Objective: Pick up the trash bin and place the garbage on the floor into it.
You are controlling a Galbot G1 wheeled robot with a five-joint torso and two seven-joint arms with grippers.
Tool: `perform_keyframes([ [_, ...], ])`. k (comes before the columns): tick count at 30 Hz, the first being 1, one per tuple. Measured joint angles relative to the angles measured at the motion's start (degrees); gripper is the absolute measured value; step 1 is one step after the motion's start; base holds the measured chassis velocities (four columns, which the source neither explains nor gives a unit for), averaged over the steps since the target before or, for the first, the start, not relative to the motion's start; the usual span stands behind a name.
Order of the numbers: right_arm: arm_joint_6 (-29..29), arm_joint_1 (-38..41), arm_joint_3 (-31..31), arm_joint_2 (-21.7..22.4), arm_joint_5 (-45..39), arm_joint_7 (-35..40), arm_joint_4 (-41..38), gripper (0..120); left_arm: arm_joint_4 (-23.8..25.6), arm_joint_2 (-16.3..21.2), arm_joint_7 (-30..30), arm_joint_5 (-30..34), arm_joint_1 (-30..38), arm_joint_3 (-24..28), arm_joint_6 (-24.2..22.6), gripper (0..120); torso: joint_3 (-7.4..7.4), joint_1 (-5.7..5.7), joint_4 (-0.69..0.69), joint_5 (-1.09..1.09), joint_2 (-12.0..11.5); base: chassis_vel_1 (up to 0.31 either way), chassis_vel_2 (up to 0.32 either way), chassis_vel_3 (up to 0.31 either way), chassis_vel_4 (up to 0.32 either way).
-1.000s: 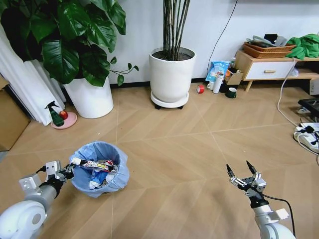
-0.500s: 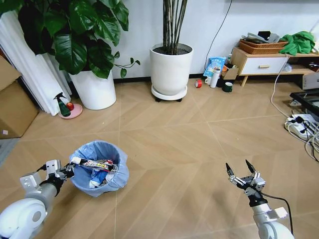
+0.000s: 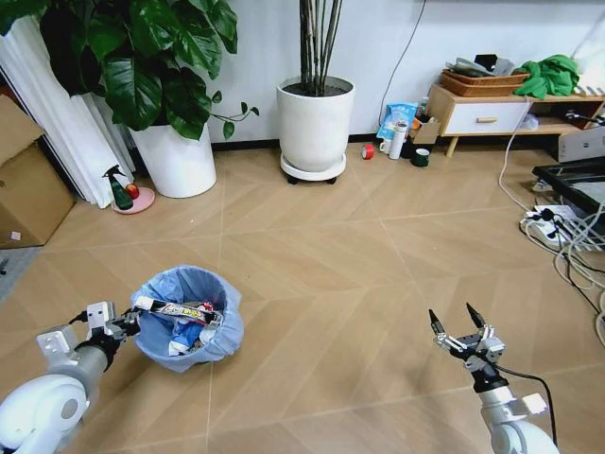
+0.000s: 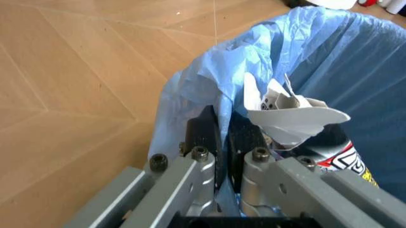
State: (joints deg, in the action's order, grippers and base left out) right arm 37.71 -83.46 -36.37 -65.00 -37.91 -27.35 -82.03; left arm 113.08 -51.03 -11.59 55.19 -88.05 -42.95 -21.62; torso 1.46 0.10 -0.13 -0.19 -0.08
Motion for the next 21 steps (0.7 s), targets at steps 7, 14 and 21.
perform_keyframes([
  [7,0.2,-0.1,-0.2,0.1,0.1,-0.2,-0.1,100,0.1,-0.1,-0.1,0.0,0.1,0.1,0.0,0,0.00,0.00,0.00,-0.01,0.0,0.142,-0.135,-0.151,0.151],
  [14,0.5,-0.2,-0.3,0.1,0.2,-0.4,-0.3,100,0.3,-0.1,-0.1,0.2,0.1,0.1,0.0,0,0.00,0.00,0.00,0.01,0.0,0.175,-0.134,-0.188,0.141],
  [21,0.6,-0.3,-0.4,0.1,0.4,-0.5,-0.5,100,0.5,0.0,-0.3,0.3,0.0,0.0,-0.1,0,0.00,0.00,0.00,0.01,0.0,0.153,-0.167,-0.149,0.180],
])
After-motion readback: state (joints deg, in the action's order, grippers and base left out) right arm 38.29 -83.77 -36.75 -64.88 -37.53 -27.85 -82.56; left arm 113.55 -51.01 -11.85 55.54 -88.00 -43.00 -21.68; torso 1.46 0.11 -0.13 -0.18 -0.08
